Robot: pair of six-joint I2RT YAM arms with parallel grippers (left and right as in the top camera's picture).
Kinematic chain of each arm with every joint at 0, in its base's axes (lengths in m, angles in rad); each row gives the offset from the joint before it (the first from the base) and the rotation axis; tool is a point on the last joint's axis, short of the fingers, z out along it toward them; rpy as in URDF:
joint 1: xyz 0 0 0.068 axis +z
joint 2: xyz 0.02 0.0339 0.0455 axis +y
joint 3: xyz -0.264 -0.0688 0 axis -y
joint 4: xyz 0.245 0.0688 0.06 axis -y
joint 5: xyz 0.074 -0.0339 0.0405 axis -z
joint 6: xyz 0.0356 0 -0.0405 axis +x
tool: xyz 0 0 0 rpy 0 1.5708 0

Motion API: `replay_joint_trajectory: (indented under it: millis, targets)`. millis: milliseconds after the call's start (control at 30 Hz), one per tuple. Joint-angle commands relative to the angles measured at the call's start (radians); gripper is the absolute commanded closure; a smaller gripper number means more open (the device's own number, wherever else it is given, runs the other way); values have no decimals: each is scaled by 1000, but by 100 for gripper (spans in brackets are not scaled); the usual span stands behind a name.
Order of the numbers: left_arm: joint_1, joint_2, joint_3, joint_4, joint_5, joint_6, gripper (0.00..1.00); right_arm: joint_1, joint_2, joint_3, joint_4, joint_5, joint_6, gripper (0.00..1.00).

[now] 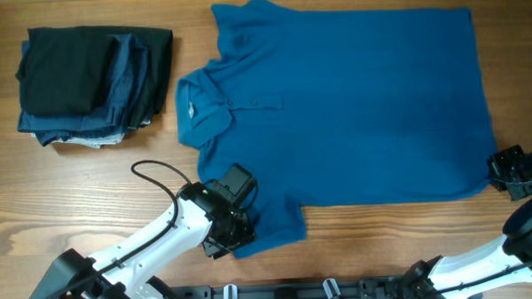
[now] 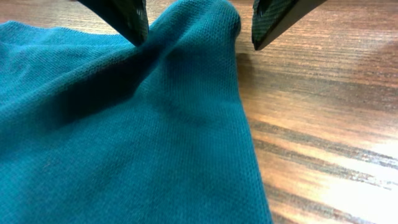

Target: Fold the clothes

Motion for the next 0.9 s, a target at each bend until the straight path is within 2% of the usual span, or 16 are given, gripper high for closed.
replay_joint_trajectory:
  millis: [0,67,133,200,300,367,433,500,633,867]
  targets:
    - [-3,-4,-8,7,-29,-17,35,7,41,-34,8,-45,14,95]
    - [-3,-4,-8,6,-29,-17,32,7,41,-34,8,-45,14,95]
    - [-3,-4,-8,-1,-40,-44,19,7,41,-34,8,-45,15,95]
    - [-3,-3,-8,-5,-58,-69,20,7,41,-34,8,-45,14,95]
    - [-3,-3,-8,2,-74,-69,50,7,41,-34,9,-42,14,95]
    - [-3,-3,-8,10,-79,-69,60,7,41,-34,11,-42,14,95]
    - [-3,-3,-8,21,-80,-69,75,7,41,-34,11,-42,14,95]
    - [-3,-3,-8,17,-77,-68,96,7,41,-34,6,-42,14,95]
    - [-3,-11,0,-2,-50,-35,96,7,39,-22,-31,-42,15,96]
    - [-3,-125,126,-200,-79,6,96,8,-37,48,-135,-42,18,96]
